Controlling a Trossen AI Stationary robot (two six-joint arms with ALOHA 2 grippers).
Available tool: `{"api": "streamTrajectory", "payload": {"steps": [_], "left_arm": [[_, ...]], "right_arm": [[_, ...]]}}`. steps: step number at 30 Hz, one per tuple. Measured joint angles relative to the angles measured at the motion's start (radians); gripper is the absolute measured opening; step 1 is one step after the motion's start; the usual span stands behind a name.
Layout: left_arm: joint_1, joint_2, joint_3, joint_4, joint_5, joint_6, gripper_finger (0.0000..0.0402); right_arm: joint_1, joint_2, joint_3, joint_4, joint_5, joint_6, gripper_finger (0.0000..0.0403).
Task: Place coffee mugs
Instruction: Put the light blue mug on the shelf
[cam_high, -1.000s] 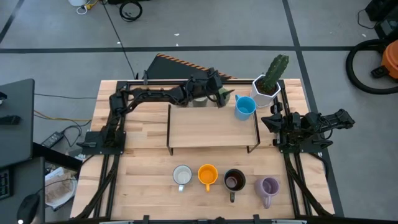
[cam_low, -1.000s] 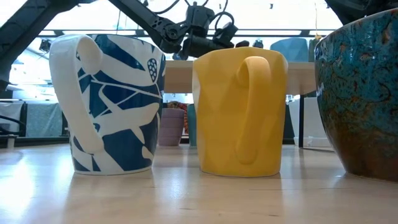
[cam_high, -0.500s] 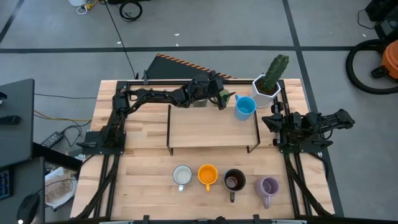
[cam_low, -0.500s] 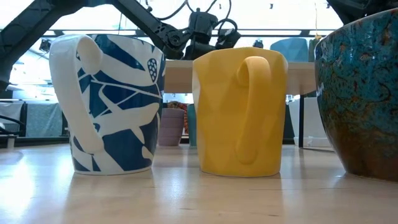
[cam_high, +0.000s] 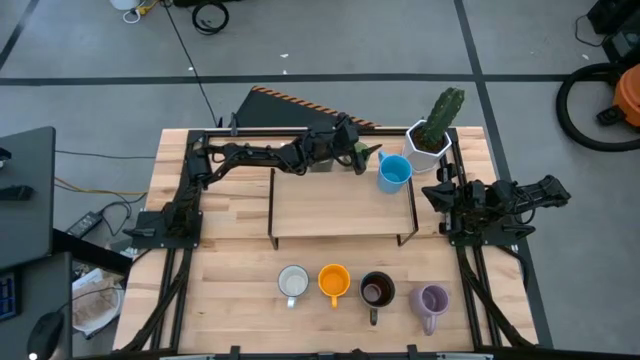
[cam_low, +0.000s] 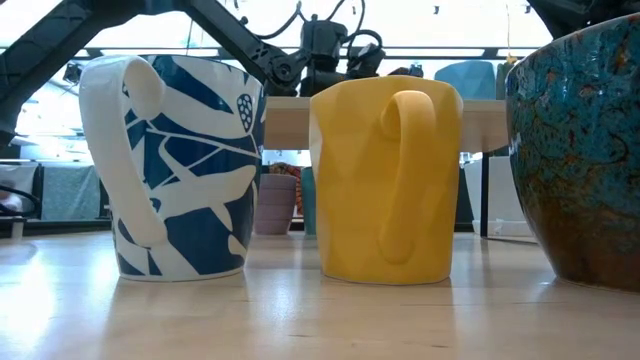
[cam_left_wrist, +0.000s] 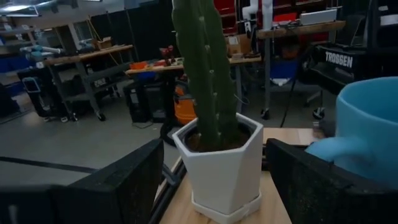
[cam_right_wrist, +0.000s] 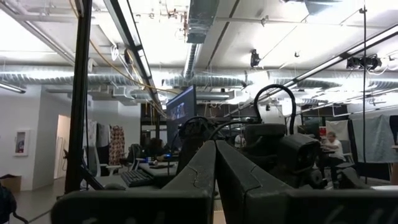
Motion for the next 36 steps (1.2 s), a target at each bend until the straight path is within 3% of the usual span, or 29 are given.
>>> {"api": "streamTrajectory", "payload": {"steps": [17, 22, 25, 30, 36], "left_arm": [[-0.023, 0.000, 0.000, 0.002, -0.077, 0.062, 0.0288], [0.011, 0.000, 0.000, -0.070, 0.021, 0.049, 0.0288], [0.030, -0.009, 0.025, -0.209, 0.097, 0.022, 0.0288], [0.058, -0.018, 0.191, -0.632, 0.299, 0.031, 0.0288], [0.026, -0.019, 0.319, -0.934, 0.352, 0.168, 0.0288]], "right_arm": [[0.000, 0.000, 0.000, 0.007, 0.000, -0.015, 0.0018], [0.000, 0.000, 0.000, -0.008, 0.000, -0.010, 0.0018], [0.000, 0.000, 0.000, -0.015, 0.000, -0.001, 0.0018], [0.000, 0.000, 0.000, -0.039, 0.000, 0.030, 0.0018], [0.000, 0.001, 0.023, -0.177, 0.001, 0.088, 0.0018]]}}
